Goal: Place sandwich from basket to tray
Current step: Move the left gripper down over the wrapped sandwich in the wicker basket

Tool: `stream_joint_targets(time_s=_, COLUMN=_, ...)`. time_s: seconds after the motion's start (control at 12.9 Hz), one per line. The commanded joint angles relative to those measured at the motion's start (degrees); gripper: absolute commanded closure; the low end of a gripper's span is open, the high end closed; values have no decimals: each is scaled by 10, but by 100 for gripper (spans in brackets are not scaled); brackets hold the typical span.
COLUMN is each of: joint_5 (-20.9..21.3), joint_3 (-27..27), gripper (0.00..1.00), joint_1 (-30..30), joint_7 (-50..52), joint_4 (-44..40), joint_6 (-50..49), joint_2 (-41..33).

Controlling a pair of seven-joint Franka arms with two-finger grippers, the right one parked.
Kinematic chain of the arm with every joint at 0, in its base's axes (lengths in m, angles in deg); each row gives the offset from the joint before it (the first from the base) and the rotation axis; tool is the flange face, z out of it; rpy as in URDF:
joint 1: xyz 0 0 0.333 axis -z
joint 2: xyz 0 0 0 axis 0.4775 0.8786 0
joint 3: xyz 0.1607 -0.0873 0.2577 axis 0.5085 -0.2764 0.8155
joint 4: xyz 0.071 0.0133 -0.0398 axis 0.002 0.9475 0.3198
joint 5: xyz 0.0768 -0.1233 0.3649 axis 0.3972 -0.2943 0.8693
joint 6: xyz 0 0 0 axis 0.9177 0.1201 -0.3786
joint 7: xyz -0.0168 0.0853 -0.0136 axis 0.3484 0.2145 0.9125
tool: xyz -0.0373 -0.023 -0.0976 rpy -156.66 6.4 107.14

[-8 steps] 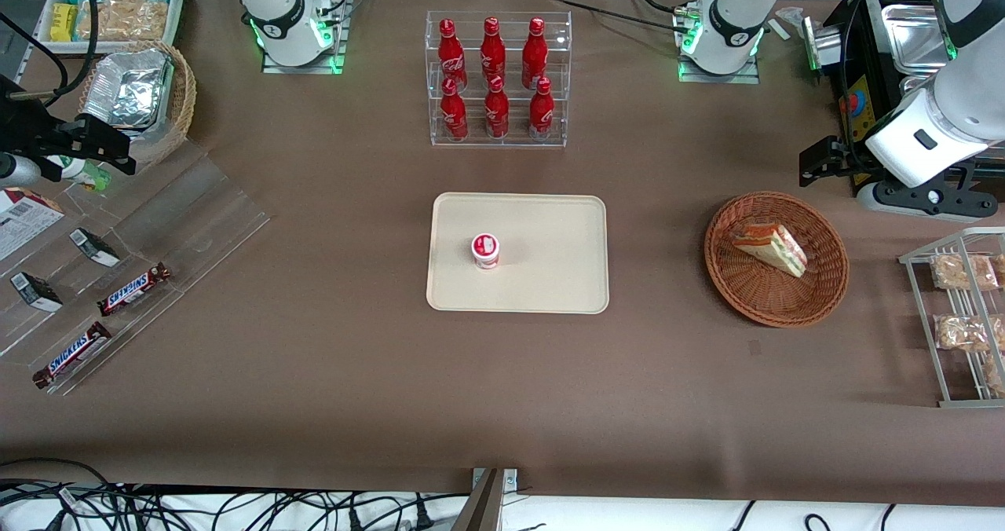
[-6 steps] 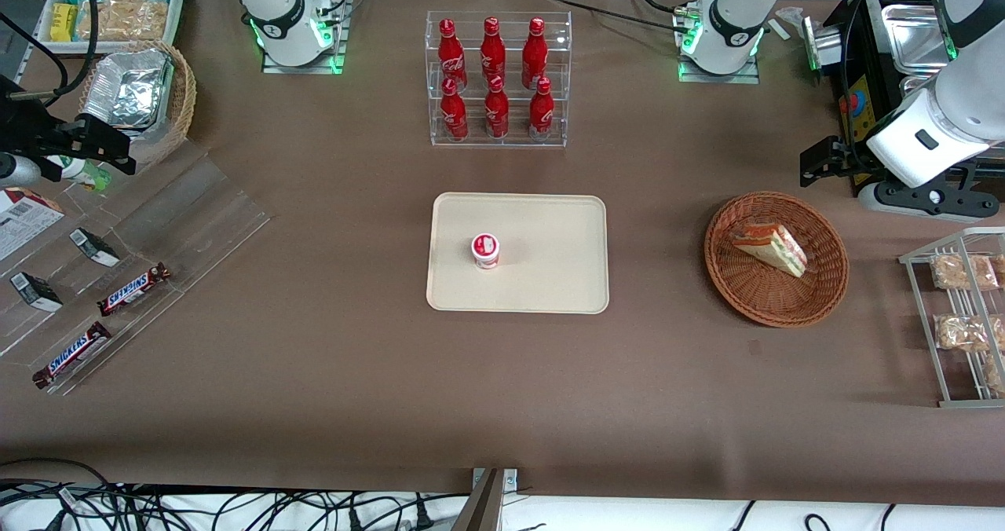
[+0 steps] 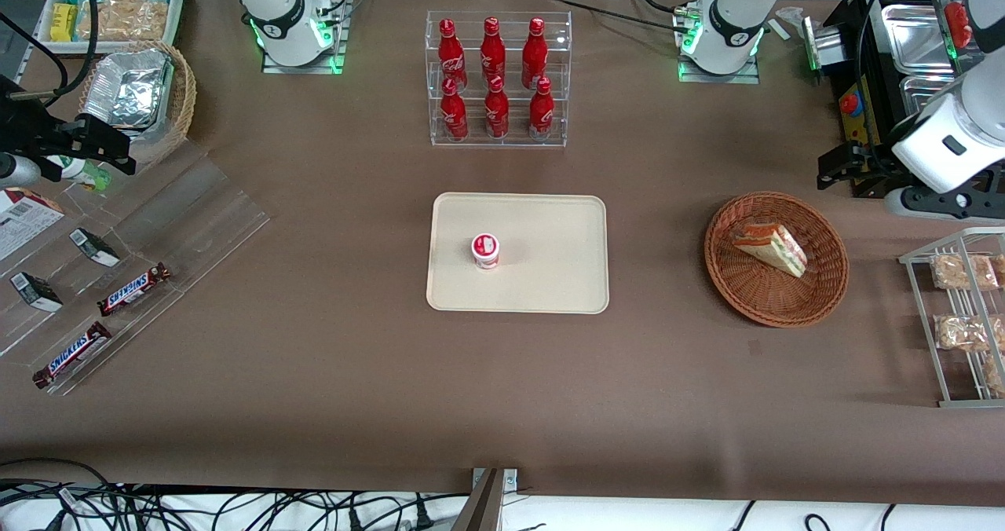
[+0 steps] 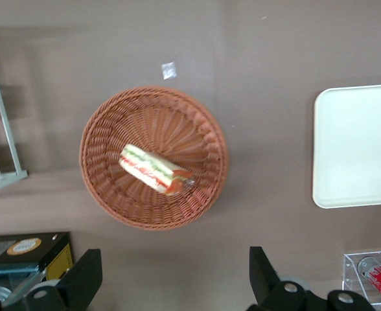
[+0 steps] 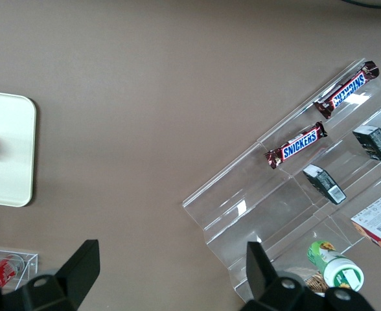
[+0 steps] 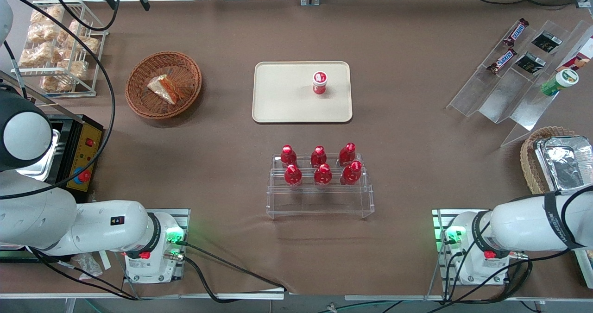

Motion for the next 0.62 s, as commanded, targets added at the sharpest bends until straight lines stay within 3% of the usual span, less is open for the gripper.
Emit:
stream_joint_targets(time_s=0.0, joint_5=-5, joint_3=0, gripper=0, joint_1=-28, joint_7=35, joint_4=42, joint_6=24, joint_2=2)
stream_joint_targets(time_s=0.39, joint_5=4, joint_3=0, gripper=0, joint_1=-49, joint_7=176, joint_4=152, joint_6=135, joint_2=0)
stream_joint_targets(time_s=0.54, joint_5=34, joint_3=-4, gripper=0, joint_1=-49, joint_7=257, joint_4=184, joint_6=167, joint_2=0)
